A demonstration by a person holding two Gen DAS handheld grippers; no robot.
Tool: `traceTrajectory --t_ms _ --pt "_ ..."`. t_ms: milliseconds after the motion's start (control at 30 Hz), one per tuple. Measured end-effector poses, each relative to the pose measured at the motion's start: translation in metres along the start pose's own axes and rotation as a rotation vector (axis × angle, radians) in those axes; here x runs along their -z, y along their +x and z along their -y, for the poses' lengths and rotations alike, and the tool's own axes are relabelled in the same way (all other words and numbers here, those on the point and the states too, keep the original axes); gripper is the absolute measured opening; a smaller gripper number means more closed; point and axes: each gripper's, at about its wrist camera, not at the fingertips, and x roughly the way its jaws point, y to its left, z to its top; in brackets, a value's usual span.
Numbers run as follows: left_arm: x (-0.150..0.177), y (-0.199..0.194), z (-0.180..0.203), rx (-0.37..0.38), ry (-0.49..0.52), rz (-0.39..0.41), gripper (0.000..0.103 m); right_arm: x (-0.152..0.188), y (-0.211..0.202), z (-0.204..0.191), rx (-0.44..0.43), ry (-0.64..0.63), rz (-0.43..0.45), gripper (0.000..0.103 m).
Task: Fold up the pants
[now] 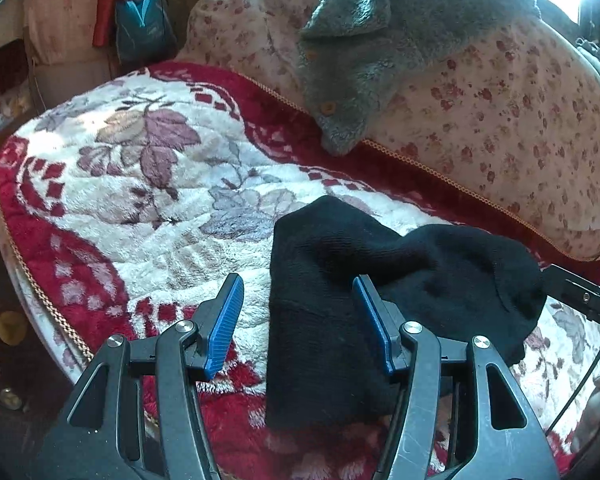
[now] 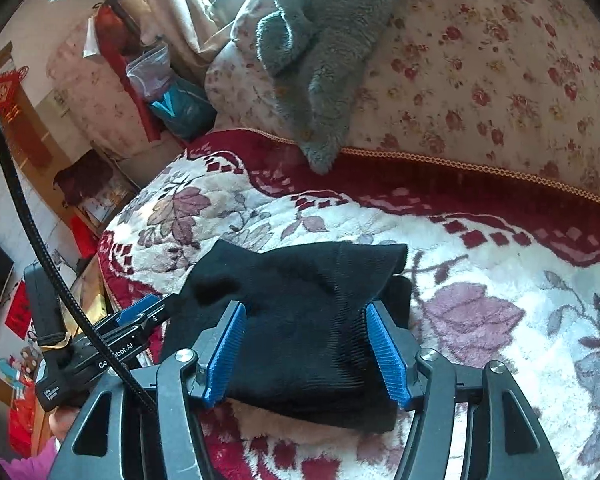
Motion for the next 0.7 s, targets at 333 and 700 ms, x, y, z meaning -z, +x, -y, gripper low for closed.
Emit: traceTrajectory --t_ms 333,700 --pt "0.003 -0.023 0.010 -0.018 0.002 0.038 0.057 0.007 -0.014 -0.011 -0.028 -0.009 0.030 0.062" --pt "0.007 -0.043 0.017 -0.025 0.002 0.063 0.057 0.012 -0.036 -0.027 -0.083 -0.053 0.070 0.066"
